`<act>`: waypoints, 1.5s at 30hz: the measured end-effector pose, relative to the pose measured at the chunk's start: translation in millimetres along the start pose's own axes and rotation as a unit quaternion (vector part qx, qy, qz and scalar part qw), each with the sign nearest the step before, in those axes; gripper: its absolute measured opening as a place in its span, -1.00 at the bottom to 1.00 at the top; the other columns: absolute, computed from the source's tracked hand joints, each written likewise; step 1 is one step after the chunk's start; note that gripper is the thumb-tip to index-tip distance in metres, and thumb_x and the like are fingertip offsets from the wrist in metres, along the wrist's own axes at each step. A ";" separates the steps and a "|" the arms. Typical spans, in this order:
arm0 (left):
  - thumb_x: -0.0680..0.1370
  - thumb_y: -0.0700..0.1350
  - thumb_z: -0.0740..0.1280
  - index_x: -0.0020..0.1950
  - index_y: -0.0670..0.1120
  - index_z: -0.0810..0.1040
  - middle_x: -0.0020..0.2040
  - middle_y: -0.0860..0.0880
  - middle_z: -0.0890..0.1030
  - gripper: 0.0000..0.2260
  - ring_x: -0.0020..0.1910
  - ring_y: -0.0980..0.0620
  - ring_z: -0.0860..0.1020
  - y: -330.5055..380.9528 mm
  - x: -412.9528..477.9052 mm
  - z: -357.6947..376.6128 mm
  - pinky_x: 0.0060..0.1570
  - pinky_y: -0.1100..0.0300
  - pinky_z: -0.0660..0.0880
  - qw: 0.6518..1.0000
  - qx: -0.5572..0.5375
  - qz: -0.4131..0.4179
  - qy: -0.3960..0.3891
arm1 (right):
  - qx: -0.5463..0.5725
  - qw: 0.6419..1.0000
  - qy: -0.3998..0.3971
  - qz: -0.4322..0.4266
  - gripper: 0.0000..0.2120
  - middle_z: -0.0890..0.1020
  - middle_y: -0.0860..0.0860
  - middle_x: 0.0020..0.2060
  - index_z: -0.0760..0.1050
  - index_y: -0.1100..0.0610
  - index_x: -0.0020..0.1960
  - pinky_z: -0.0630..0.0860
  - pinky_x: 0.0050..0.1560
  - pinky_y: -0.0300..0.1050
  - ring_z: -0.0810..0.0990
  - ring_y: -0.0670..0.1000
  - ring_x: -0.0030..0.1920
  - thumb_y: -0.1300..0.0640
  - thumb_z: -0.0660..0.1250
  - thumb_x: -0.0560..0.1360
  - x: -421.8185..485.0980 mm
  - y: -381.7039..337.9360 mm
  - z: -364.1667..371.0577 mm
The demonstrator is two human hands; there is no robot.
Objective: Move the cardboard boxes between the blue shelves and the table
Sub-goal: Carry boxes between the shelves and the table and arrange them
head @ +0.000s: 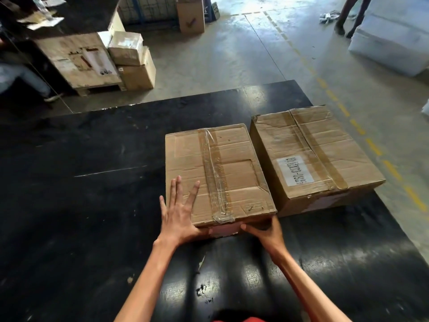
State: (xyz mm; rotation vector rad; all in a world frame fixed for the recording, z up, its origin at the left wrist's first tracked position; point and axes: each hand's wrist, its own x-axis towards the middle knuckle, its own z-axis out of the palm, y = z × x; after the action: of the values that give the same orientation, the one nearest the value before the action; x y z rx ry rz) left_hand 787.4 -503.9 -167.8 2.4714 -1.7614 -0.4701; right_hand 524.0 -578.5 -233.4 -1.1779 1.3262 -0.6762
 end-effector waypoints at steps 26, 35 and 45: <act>0.12 0.19 0.56 0.41 -0.23 0.48 -0.03 0.40 0.65 -0.06 -0.02 0.52 0.55 -130.8 -113.6 -4.2 0.00 0.52 0.47 0.835 -0.470 -0.175 0.229 | -0.341 0.789 -0.090 -0.504 -0.15 0.15 0.08 0.64 0.32 -0.14 0.56 0.26 0.51 0.23 0.16 0.13 0.62 -0.36 0.48 0.36 -30.2 -104.8 147.9; 0.08 0.39 0.61 0.56 0.02 0.34 0.32 0.10 0.61 0.13 0.29 0.14 0.57 -144.2 -138.4 -40.0 0.36 0.06 0.48 0.855 -0.439 -0.160 0.224 | -0.144 0.948 -0.238 -0.153 -0.11 0.70 -0.16 0.09 0.43 -0.07 0.40 0.57 0.11 -0.25 0.63 -0.29 0.11 -0.10 0.73 0.16 -16.2 -45.2 176.7; 0.14 0.16 0.70 0.63 0.27 -0.07 0.33 -0.28 0.48 0.27 0.32 -0.29 0.48 -109.2 -111.2 -61.2 0.30 -0.02 0.45 0.926 -0.271 -0.178 0.194 | -0.114 0.940 -0.322 -0.003 -0.35 0.72 -0.04 0.08 0.48 0.07 0.31 0.57 0.02 -0.32 0.68 -0.02 0.13 0.21 0.67 0.31 5.1 -9.5 183.5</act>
State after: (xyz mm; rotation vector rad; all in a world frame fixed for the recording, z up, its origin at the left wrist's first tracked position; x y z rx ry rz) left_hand 871.5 -370.3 -112.1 2.2619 -0.8859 -0.3847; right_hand 702.2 -538.7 -254.8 -1.4307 0.8515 -0.1045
